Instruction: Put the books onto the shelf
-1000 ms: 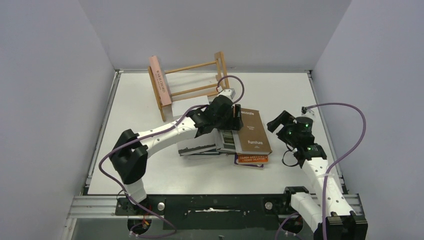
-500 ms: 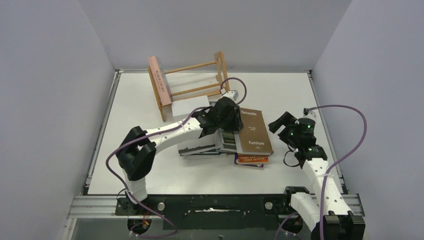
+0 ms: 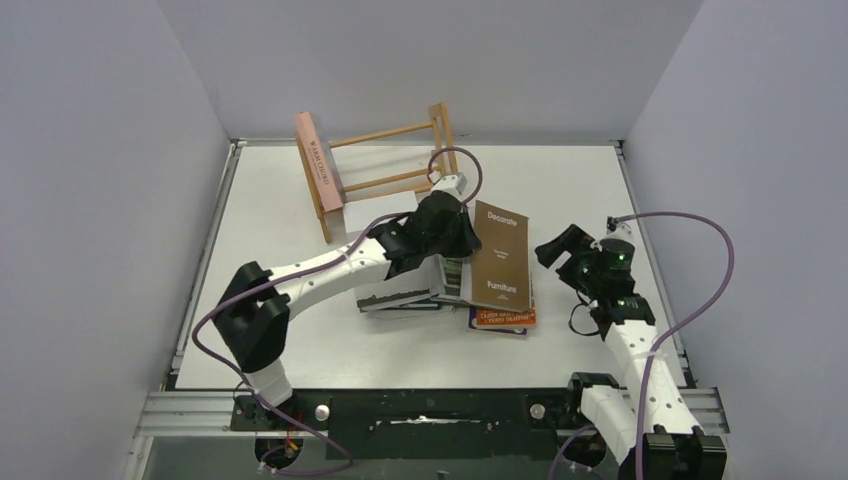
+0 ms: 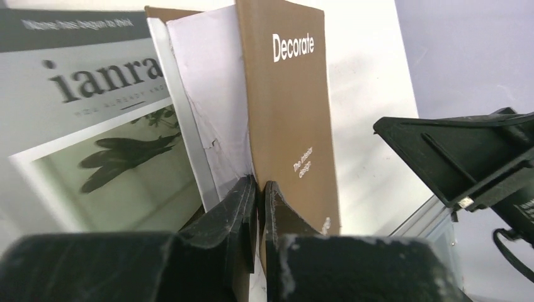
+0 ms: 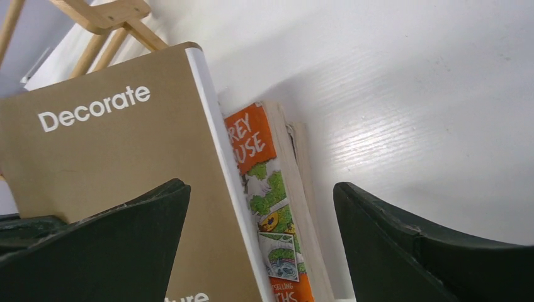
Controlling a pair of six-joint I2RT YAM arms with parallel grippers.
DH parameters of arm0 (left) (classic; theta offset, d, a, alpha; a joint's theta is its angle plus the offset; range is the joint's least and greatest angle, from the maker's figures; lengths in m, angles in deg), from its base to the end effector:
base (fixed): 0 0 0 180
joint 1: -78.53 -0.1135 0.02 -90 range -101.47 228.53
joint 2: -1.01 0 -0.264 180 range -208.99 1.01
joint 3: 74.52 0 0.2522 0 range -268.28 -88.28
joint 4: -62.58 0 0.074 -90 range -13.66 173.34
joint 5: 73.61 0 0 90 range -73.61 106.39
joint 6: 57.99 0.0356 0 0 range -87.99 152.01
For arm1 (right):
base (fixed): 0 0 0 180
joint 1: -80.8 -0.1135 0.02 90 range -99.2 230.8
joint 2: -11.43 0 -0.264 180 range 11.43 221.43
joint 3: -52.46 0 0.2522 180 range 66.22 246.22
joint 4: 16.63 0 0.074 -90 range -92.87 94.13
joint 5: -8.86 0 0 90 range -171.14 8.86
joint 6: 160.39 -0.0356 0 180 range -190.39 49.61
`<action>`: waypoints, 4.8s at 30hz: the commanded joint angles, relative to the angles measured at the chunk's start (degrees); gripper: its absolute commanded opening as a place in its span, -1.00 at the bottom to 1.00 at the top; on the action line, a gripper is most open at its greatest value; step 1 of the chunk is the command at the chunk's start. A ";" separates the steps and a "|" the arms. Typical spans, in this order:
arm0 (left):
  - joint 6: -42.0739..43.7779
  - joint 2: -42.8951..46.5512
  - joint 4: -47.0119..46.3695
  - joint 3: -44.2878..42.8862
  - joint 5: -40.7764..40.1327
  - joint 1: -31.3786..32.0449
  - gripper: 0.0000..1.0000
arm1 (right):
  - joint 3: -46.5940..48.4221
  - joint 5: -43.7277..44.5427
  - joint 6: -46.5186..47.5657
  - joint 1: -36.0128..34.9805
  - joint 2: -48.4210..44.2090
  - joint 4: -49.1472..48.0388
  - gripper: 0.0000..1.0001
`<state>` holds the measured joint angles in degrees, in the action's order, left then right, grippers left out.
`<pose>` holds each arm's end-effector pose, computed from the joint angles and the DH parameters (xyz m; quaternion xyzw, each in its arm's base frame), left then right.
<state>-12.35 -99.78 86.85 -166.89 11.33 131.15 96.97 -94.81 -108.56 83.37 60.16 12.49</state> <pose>0.2520 -0.3247 0.2768 0.0420 0.8759 -0.3331 0.3465 0.1883 0.0000 0.2337 0.2513 0.8390 0.2438 0.4166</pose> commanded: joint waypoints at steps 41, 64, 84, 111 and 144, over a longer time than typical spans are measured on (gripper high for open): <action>-2.51 19.38 -18.14 10.92 35.91 -19.84 -1.00 | 6.62 -52.97 -47.56 -10.21 48.53 -114.63 0.57; 8.91 29.54 9.64 -0.37 7.81 -26.07 0.41 | 13.17 -49.72 -40.52 -11.60 43.36 -103.26 -0.99; 12.19 47.79 18.58 7.56 -21.70 -27.94 0.43 | 87.25 11.22 7.17 -38.42 72.76 -10.85 -1.00; 12.06 50.78 18.11 13.88 -21.11 -29.80 0.43 | 102.39 20.49 9.96 -44.91 89.78 -16.45 -0.79; 10.90 53.06 18.23 17.68 -19.21 -31.61 0.43 | 82.14 10.91 9.06 -47.31 81.36 -41.48 0.37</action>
<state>-0.83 -47.89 107.00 -149.69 -8.63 100.04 183.74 -82.70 -98.27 36.46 150.10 -19.58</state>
